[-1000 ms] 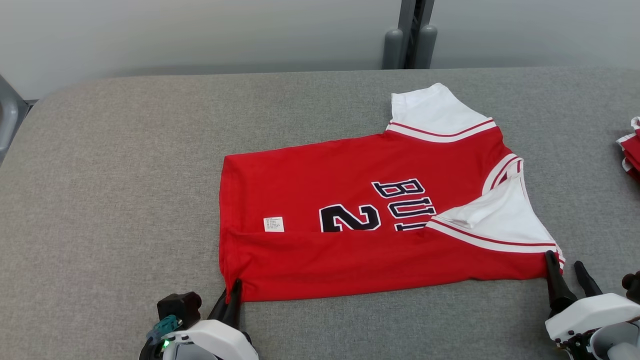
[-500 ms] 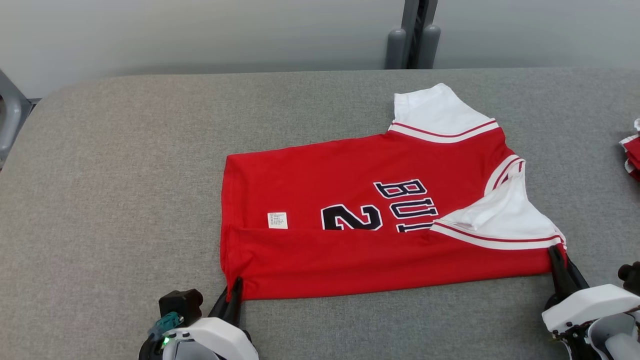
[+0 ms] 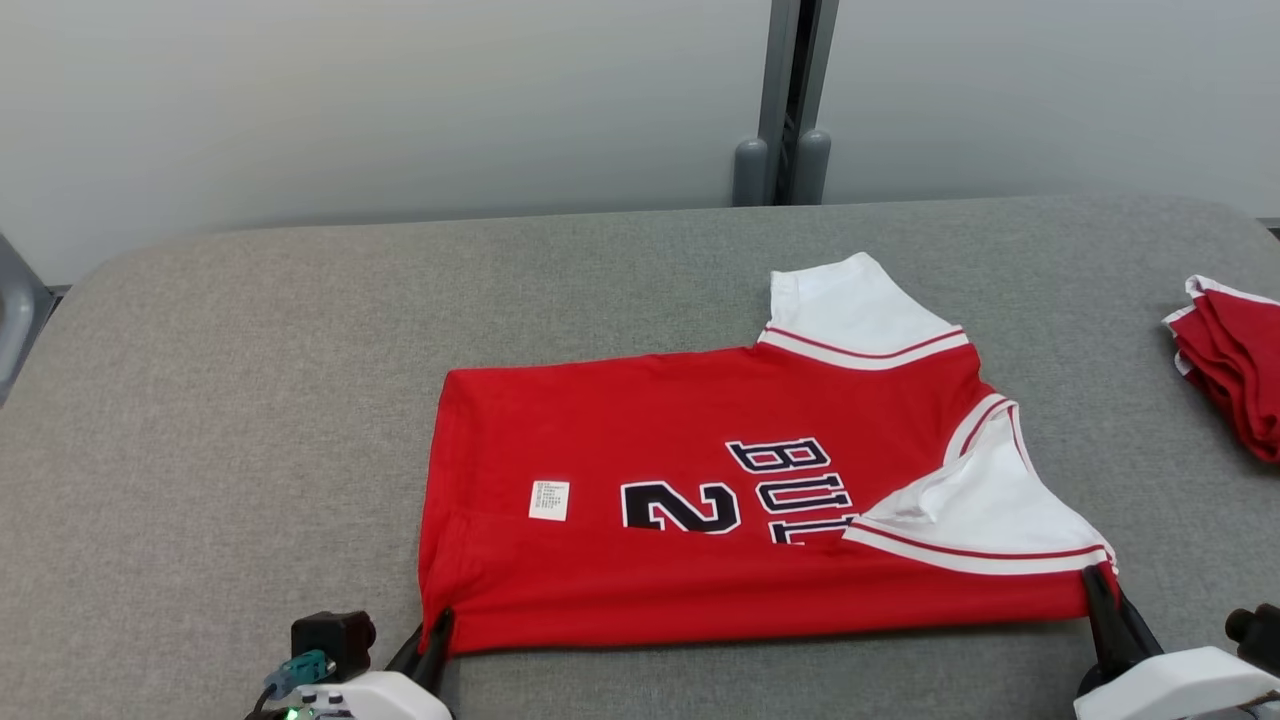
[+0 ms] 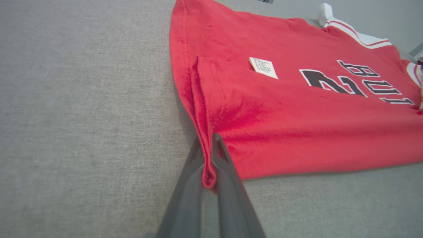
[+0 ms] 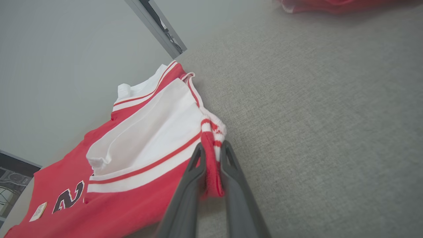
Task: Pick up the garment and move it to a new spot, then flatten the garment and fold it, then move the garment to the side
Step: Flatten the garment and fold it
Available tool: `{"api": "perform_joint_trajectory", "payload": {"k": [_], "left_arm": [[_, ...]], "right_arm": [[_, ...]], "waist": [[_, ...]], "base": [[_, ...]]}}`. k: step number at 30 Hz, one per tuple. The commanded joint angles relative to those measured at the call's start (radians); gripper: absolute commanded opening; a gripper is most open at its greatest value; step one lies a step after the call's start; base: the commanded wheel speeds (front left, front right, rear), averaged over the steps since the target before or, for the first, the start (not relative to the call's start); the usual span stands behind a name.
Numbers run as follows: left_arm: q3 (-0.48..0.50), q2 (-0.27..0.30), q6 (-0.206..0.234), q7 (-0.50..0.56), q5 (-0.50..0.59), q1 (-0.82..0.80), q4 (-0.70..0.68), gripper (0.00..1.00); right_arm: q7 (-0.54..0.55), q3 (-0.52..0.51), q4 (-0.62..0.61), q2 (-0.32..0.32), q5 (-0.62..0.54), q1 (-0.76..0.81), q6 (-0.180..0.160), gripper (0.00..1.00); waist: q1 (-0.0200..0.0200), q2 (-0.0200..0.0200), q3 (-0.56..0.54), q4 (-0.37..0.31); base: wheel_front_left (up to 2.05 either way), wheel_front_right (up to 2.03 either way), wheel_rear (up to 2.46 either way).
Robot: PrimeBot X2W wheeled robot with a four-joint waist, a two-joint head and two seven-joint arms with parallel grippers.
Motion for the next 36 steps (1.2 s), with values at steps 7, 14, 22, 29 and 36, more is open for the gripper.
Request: {"api": "perform_joint_trajectory", "payload": {"k": [7,14,22,29,36], "left_arm": [[-0.020,0.080,-0.022,0.068,0.005,0.053,-0.055,0.00],[-0.030,0.127,-0.004,0.125,-0.005,0.128,-0.154,0.00],[-0.032,0.164,0.040,0.204,-0.023,0.212,-0.277,0.52],[-0.022,0.178,0.086,0.258,-0.036,0.235,-0.342,1.00],[0.031,0.195,0.156,0.237,-0.029,0.186,-0.466,1.00]], "right_arm": [[-0.002,-0.020,-0.044,0.003,-0.003,0.077,-0.001,0.00],[-0.002,-0.006,-0.076,0.022,-0.013,0.150,-0.001,0.00],[-0.002,-0.019,-0.100,0.014,0.002,0.171,-0.001,0.36],[-0.002,-0.056,-0.125,-0.010,0.015,0.153,-0.001,1.00],[-0.002,-0.097,-0.209,-0.070,-0.050,0.104,-0.001,1.00]], "waist": [[0.0000,0.0000,-0.043,-0.029],[0.0000,0.0000,-0.058,-0.050],[0.0000,0.0000,-0.058,-0.062],[0.0000,0.0000,-0.058,-0.056],[0.0000,0.0000,-0.042,-0.055]], "base": [[0.00,0.00,0.00],[0.00,0.00,0.00],[0.00,0.00,0.00],[0.00,0.00,0.00],[0.00,0.00,0.00]]}}
